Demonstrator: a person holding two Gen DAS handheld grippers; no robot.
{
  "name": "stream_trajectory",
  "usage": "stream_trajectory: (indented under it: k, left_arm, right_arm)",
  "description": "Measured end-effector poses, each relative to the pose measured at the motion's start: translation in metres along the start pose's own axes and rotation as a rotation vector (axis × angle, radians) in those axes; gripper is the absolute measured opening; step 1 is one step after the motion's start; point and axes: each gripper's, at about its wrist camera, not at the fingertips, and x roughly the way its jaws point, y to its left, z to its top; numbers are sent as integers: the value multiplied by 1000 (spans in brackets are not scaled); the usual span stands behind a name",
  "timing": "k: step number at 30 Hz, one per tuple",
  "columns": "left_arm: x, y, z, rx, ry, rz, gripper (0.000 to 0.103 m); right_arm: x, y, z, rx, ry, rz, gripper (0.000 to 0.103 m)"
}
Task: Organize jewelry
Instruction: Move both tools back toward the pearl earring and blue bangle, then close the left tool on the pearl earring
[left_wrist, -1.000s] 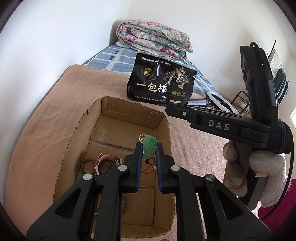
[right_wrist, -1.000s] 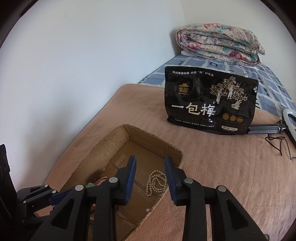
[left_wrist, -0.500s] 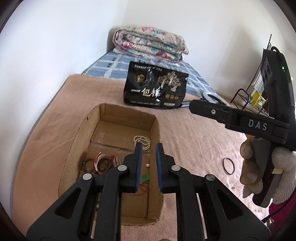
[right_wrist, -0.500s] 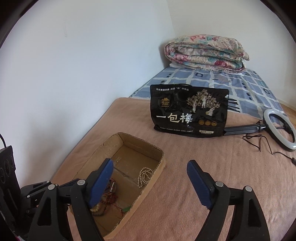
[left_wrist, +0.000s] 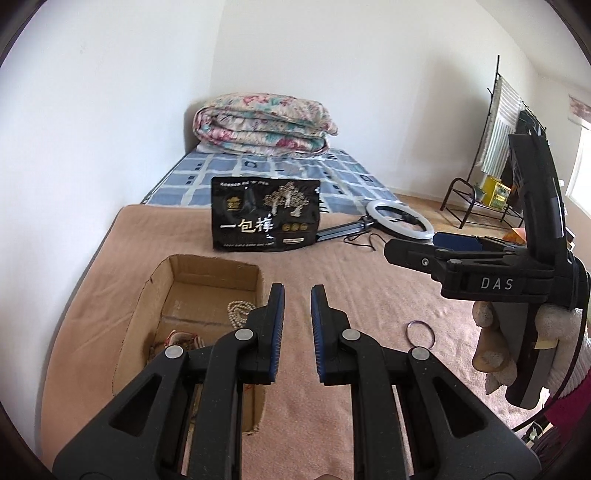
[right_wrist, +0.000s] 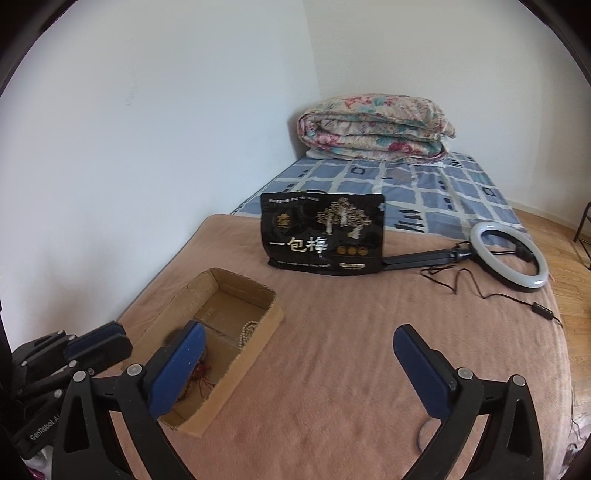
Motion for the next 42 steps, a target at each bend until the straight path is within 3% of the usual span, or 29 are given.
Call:
stream_trajectory:
  k: [9,14,16,20,31,42]
  left_arm:
    - [0,-40,-2,57,-22,-31,13]
    - [11,-59,-9,71,16,-60,14]
    - [18,-67,-12,76,33,-77,31]
    - [30,-86,-19,90,72,-125,34]
    - [74,-142,-59,168,211,-227,34]
    - [116,-199,-112,254,346,-307,34]
  right_arm:
    - [-42,-42,-24,54,-33,-92,103]
    - [-65,-68,-41,66,-52,-148,103]
    - [-72,-79,-49,56,-53,-172,103]
    - [-82,-102,-66,34,-42,-226,103]
    - [-66,-180,-109,166,67,-280,103]
    - [-52,-218,-140,243,132,-262,103]
